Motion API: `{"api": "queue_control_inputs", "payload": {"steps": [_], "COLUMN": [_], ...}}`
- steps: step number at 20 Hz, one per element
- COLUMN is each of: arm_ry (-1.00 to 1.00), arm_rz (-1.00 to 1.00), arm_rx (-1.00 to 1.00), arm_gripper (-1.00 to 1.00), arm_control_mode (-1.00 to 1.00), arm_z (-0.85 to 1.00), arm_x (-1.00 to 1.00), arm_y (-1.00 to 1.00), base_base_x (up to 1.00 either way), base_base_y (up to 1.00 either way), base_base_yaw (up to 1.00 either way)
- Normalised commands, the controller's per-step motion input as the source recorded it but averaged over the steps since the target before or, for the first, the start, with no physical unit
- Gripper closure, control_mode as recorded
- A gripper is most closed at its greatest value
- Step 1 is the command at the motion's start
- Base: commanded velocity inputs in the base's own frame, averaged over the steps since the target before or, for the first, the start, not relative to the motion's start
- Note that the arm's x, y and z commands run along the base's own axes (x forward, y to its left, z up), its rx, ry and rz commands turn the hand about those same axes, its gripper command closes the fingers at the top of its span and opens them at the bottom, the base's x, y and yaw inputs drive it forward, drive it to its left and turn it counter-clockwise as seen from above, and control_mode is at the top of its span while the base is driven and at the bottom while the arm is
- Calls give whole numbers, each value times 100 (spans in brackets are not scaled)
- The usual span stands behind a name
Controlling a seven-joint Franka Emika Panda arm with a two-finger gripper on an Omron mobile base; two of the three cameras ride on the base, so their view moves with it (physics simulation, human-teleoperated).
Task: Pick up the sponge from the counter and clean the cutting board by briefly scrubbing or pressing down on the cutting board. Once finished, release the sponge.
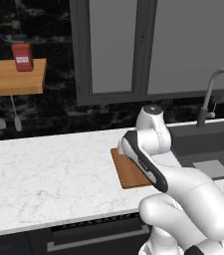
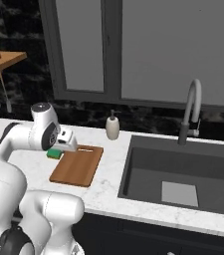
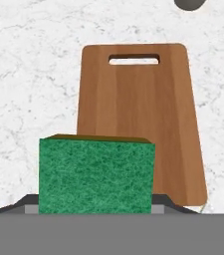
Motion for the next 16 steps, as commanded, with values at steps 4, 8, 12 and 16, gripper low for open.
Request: {"api": "queue_control_inputs", "payload": {"steps": [4, 8, 12, 16], "arm_ry": [-6, 3, 0, 1], "arm_rz": [-5, -1, 0, 0], "arm_rx": [0, 0, 0, 0], "arm_gripper": [100, 100, 100, 100], "arm_control_mode": [-100, -100, -100, -100], "arm_z": [-31, -24, -24, -36], "arm_x": [0, -9, -18, -2], "arm_y": [2, 0, 0, 0], "base_base_x": [0, 0, 0, 0], "base_base_y": [0, 0, 0, 0], "base_base_yaw": [0, 0, 0, 0]}}
